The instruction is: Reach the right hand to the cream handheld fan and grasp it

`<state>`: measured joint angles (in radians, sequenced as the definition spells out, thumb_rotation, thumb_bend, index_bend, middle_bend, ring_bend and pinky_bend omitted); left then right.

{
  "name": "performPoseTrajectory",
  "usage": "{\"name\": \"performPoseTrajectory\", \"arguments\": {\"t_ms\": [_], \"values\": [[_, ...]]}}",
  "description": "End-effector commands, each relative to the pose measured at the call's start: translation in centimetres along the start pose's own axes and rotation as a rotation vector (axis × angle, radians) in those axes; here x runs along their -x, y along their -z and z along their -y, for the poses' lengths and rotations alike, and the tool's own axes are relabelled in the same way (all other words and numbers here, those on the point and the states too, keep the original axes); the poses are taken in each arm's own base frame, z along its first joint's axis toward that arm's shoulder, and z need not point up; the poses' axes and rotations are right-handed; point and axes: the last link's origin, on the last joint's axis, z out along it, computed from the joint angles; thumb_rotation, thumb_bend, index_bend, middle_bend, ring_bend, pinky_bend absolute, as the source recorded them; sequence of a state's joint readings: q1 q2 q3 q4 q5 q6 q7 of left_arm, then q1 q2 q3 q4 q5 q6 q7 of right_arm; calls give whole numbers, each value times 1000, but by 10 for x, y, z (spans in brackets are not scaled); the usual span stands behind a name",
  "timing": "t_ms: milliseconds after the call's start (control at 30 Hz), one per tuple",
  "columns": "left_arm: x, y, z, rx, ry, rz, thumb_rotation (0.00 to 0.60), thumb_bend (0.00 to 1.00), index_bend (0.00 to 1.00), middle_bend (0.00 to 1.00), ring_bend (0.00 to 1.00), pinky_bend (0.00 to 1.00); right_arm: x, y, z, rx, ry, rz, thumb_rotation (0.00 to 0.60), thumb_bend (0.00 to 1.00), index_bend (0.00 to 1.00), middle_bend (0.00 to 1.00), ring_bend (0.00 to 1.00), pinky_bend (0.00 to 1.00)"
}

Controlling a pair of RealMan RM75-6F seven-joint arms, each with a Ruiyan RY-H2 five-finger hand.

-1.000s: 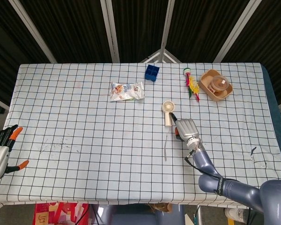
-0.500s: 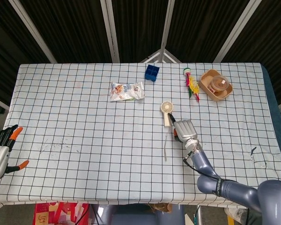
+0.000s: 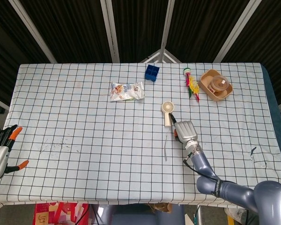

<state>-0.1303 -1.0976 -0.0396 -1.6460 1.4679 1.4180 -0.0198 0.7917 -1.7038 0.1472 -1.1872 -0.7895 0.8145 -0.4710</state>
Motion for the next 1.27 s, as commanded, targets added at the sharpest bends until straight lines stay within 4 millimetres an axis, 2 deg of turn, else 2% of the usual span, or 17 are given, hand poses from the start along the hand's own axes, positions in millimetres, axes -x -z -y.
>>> {"name": "performPoseTrajectory", "arguments": {"t_ms": [33, 200, 300, 400, 533, 633, 767, 933, 1033, 1067, 1100, 1167, 1200, 1267], "values": [[0, 0, 0, 0, 0, -1, 600, 30, 0, 0, 0, 0, 2, 1, 1, -3, 9, 4, 600, 805, 32, 807, 871, 795], [0, 0, 0, 0, 0, -1, 600, 30, 0, 0, 0, 0, 1, 1, 3, -5, 19, -4, 600, 805, 32, 807, 871, 795], [0, 0, 0, -1, 2, -1, 600, 30, 0, 0, 0, 0, -6, 1, 4, -5, 15, -34, 600, 805, 32, 807, 871, 795], [0, 1, 0, -1, 3, -2, 600, 30, 0, 0, 0, 0, -22, 0, 7, -6, -13, -105, 600, 804, 32, 807, 871, 795], [0, 1, 1, -4, 3, -3, 600, 31, 0, 0, 0, 0, -55, 5, 8, -26, -64, -260, 600, 804, 32, 807, 871, 795], [0, 1, 1, -6, 3, -2, 600, 30, 0, 0, 0, 0, -67, 11, 6, -36, -67, -313, 600, 804, 32, 807, 864, 795], [0, 1, 1, -6, 2, -3, 600, 30, 0, 0, 0, 0, -81, 27, -2, -49, -72, -360, 600, 804, 26, 773, 781, 773], [-1, 3, 1, -5, -3, -7, 600, 31, 0, 0, 0, 0, -81, 72, -31, -56, -49, -380, 600, 804, 1, 607, 625, 662], [-1, 4, 1, -2, -11, -11, 600, 31, 0, 0, 0, 0, -71, 106, -51, -52, -28, -363, 600, 775, 0, 414, 414, 476], [-1, 4, 1, -2, -15, -12, 600, 30, 0, 0, 0, 0, -68, 117, -59, -46, -15, -354, 600, 752, 0, 363, 353, 424], [-1, 5, 1, 0, -18, -14, 600, 30, 0, 0, 0, 0, -65, 128, -65, -41, -3, -346, 600, 695, 0, 262, 233, 323], [-1, 6, 1, 3, -29, -18, 600, 31, 0, 0, 0, 0, -57, 156, -81, -21, 21, -326, 600, 596, 0, 115, 72, 187], [0, 6, 0, 5, -34, -19, 600, 31, 0, 0, 0, 0, -54, 167, -87, -10, 25, -316, 600, 552, 0, 56, 26, 132], [0, 7, 0, 9, -46, -25, 600, 30, 0, 0, 0, 0, -48, 192, -100, 11, 34, -307, 600, 504, 0, 6, 0, 75]]}}
